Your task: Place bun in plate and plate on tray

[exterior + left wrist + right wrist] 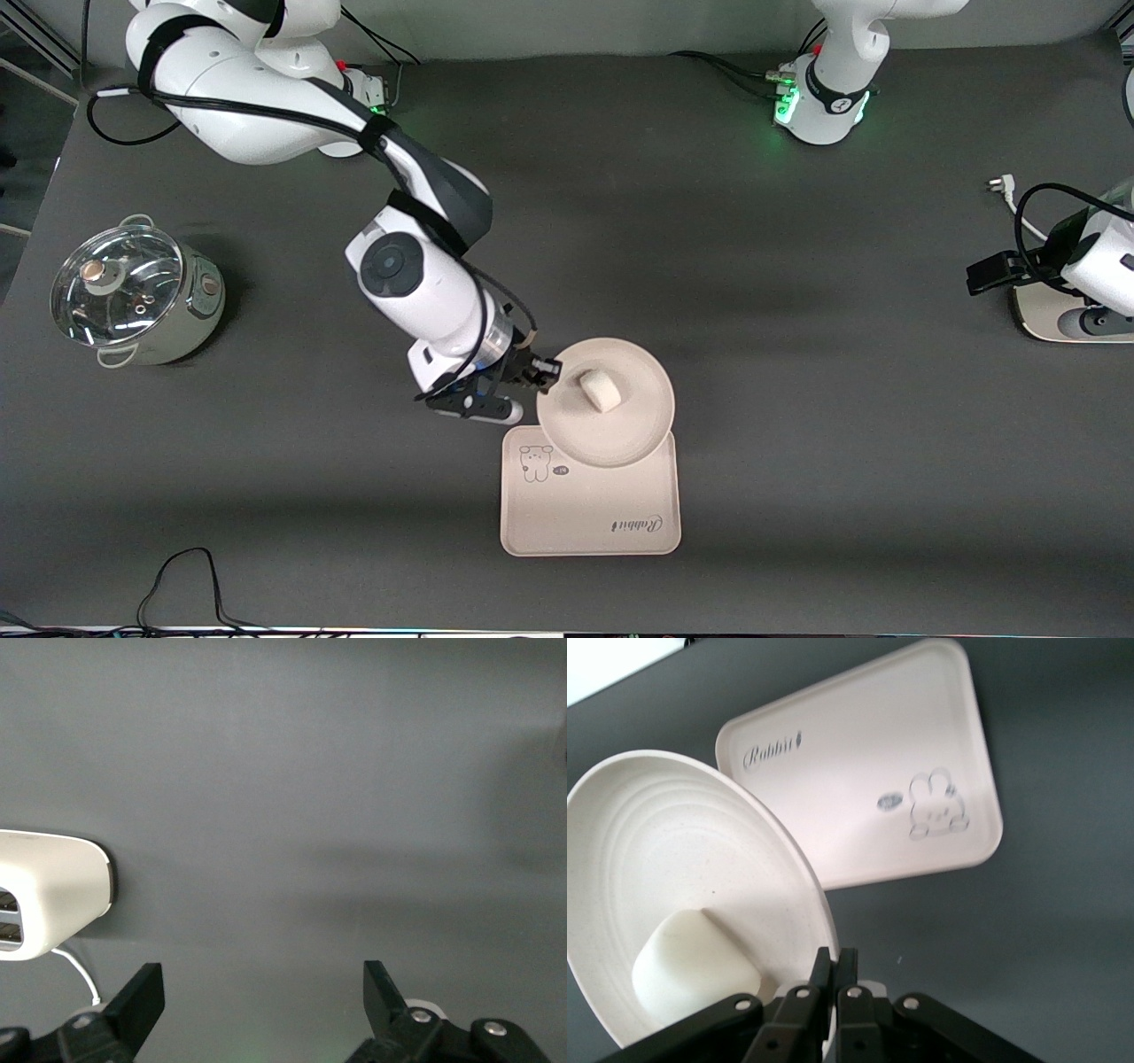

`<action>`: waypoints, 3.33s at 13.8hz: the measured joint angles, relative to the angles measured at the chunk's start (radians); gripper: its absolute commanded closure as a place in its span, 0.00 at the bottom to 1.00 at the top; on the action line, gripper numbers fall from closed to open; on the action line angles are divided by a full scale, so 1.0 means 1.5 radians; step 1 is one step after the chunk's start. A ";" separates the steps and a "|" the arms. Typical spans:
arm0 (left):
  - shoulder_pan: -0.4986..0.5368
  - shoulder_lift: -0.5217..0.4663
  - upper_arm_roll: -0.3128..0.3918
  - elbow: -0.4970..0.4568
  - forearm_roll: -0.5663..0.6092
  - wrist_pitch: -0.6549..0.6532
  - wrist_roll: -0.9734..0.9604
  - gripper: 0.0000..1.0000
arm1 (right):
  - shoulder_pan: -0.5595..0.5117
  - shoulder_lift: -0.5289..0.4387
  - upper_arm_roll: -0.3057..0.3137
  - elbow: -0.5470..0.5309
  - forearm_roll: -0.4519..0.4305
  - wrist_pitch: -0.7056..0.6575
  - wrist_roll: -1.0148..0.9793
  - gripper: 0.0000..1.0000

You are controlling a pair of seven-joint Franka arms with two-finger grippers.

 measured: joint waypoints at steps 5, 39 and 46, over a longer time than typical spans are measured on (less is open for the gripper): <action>0.000 0.007 0.000 0.000 -0.016 0.024 0.000 0.00 | -0.004 0.124 -0.038 0.094 0.001 0.062 -0.116 1.00; 0.003 0.009 0.001 -0.002 -0.017 0.021 0.002 0.00 | -0.012 0.017 -0.077 0.126 0.009 -0.159 -0.216 0.00; 0.004 0.008 0.001 -0.001 -0.017 0.009 0.006 0.00 | -0.021 -0.267 -0.253 0.010 0.094 -0.413 -0.311 0.00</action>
